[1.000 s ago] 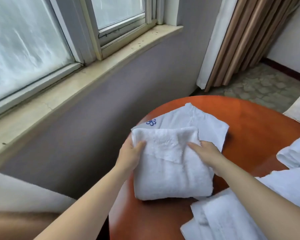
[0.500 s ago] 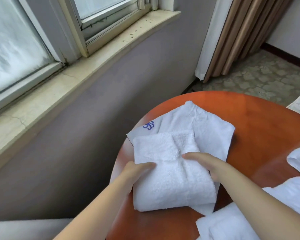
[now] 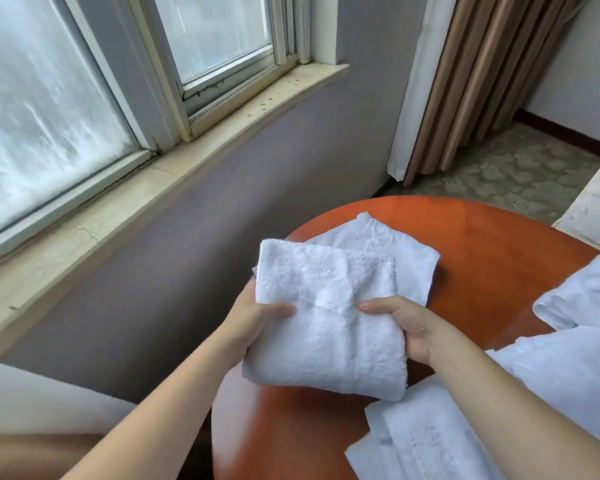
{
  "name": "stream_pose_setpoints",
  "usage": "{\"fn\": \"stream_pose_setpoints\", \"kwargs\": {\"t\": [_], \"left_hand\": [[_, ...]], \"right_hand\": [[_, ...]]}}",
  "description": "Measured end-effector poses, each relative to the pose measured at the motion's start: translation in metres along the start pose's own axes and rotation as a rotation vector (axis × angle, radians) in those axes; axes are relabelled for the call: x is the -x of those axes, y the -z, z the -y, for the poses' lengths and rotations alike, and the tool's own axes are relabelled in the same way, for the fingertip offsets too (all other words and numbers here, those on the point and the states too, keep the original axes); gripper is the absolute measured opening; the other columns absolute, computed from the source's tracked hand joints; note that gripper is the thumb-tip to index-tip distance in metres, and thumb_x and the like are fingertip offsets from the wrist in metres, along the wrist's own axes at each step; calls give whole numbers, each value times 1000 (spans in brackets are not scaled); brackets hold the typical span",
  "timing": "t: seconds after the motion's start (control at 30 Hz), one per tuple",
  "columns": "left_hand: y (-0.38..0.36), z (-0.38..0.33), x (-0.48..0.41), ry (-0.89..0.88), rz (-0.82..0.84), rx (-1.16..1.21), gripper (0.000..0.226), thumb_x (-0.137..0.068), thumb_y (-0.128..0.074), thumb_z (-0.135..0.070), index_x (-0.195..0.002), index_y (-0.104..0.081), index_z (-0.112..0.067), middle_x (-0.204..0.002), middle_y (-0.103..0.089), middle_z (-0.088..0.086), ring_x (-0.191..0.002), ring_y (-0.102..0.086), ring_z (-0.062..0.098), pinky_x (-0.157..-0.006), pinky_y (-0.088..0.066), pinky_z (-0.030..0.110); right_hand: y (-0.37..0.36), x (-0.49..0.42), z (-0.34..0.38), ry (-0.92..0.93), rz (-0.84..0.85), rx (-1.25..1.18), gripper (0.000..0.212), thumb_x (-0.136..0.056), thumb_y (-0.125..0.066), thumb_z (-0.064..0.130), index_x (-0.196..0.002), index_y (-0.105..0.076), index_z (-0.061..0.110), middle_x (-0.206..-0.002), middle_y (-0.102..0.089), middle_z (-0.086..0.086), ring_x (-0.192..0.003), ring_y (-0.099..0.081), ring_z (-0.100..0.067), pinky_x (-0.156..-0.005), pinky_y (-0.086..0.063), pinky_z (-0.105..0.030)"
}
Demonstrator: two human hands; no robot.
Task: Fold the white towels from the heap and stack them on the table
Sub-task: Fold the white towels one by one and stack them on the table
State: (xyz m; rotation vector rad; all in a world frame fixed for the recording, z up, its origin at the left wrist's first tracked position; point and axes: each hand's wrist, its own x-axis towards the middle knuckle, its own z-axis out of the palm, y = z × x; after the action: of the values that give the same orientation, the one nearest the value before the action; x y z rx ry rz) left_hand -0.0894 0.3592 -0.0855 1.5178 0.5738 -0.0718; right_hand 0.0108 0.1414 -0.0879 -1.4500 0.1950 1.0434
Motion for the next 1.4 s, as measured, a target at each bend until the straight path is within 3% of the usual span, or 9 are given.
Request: {"fn": "stream_pose_setpoints", "kwargs": {"t": [0.23, 0.5, 0.63, 0.83, 0.9, 1.0, 1.17, 1.3, 1.4], "left_hand": [[-29, -48, 38, -150, 41, -200, 54, -57, -67, -18, -110, -62, -25, -100, -71, 0, -87, -70, 20, -72, -57, 33], [-168, -82, 70, -465, -13, -1045, 23, -67, -51, -20, -87, -57, -11, -86, -60, 7, -82, -54, 29, -66, -40, 34], [-245, -95, 83, -743, 71, -1317, 20, -77, -46, -6, -84, -58, -19, -81, -61, 1, -91, -54, 28, -101, -32, 36], [-283, -30, 88, -1054, 450, -1625, 70, -82, -47, 1, -143, -42, -34, -148, -42, -6, -144, -21, 17, -119, 2, 45], [-271, -8, 88, -1032, 409, -1502, 70, -81, -47, 0, -143, -42, -31, -151, -37, -5, -144, -21, 17, -118, -4, 39], [-249, 11, 91, -878, 177, -1223, 53, -79, -53, -8, -131, -54, -22, -137, -51, -1, -128, -42, 22, -107, -25, 32], [-219, 30, 108, -580, -58, -1219, 48, -90, -55, -41, -134, -43, -26, -139, -41, -6, -133, -33, 20, -112, -21, 51], [-203, 40, 114, -442, -160, -1169, 75, -83, -52, -68, -142, -31, -26, -156, -17, -5, -144, -15, 21, -112, -12, 63], [-192, 48, 114, -340, -163, -1070, 91, -77, -51, -75, -147, -21, -27, -158, -13, -3, -146, -8, 22, -112, -16, 63]], "right_hand": [[-3, 91, -31, 208, 4, -305, 28, -90, -60, 20, -113, -67, 6, -104, -73, -12, -95, -70, -29, -83, -55, -40], [7, 170, -120, 228, -81, -880, 27, -86, -43, 6, -78, -69, 2, -75, -68, -15, -64, -66, -25, -65, -51, -31], [-1, 175, -151, 184, -44, -1056, 26, -80, -59, 4, -105, -64, -1, -107, -64, -22, -95, -60, -34, -84, -50, -47], [-28, 176, -184, -56, 146, -383, 41, -83, -59, 18, -123, -64, 10, -133, -55, -13, -121, -56, -29, -101, -47, -45], [-17, 179, -188, -37, 43, -24, 33, -80, -60, 17, -109, -67, 6, -95, -68, -10, -93, -68, -26, -84, -55, -36], [17, 185, -177, 176, -419, 164, 18, -71, -57, 18, -53, -59, 21, -49, -50, 7, -53, -50, -16, -55, -46, -31], [55, 204, -161, 364, -980, 136, 41, -81, -62, 37, -55, -42, 13, -55, -46, -1, -60, -45, -21, -57, -36, -35], [70, 191, -166, 189, -852, -146, 59, -56, -73, 54, -91, -58, 9, -89, -65, -6, -84, -64, -25, -76, -56, -43], [73, 183, -164, 134, -692, -336, 54, -66, -79, 32, -106, -59, 2, -97, -69, -15, -79, -68, -29, -65, -60, -46]]}}
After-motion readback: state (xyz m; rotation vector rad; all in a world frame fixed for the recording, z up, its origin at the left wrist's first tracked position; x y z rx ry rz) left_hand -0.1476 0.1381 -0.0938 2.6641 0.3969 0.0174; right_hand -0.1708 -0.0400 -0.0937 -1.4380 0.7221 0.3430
